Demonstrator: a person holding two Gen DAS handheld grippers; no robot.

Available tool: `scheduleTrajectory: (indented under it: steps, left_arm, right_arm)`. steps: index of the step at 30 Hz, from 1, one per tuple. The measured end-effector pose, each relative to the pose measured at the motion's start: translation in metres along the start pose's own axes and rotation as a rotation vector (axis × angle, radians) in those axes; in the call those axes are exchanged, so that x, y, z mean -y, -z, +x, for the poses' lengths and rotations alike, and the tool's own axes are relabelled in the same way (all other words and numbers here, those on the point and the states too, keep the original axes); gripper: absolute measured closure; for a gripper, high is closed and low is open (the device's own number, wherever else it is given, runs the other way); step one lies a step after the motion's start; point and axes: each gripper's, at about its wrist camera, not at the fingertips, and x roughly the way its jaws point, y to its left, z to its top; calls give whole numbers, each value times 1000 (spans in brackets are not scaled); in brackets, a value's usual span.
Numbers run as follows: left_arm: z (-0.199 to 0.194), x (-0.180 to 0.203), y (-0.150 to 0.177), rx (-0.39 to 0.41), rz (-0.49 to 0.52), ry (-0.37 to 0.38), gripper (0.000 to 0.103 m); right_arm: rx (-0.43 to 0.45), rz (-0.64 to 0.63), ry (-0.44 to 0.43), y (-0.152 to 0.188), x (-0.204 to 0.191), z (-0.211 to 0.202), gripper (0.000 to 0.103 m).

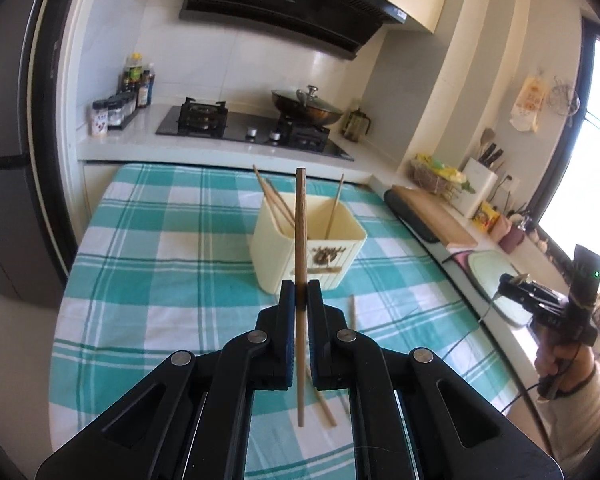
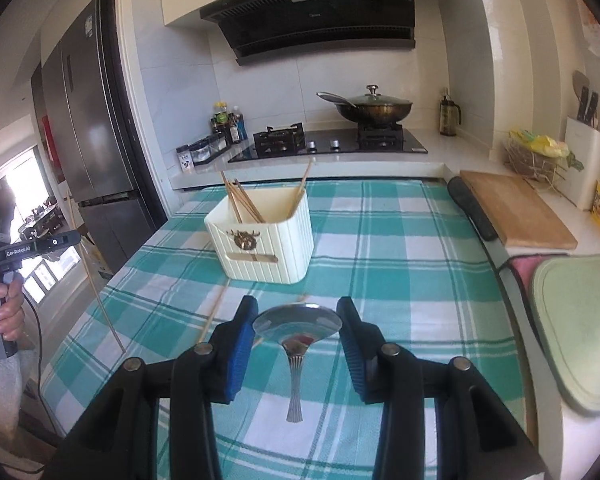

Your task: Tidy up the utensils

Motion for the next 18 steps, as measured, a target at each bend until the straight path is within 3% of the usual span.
scheduleTrajectory:
  steps: [10, 15, 18]
  left_arm:
    - [15, 24, -118, 171, 25, 0, 99]
    - [58, 34, -159, 258, 24, -35, 99]
    - [98, 35, -165, 253, 30, -68, 99]
  right_arm:
    - [73, -94, -7, -131, -9, 51, 62]
    - [188, -83, -28, -187, -17, 76, 62]
    - [243, -79, -59, -201, -24, 100, 62]
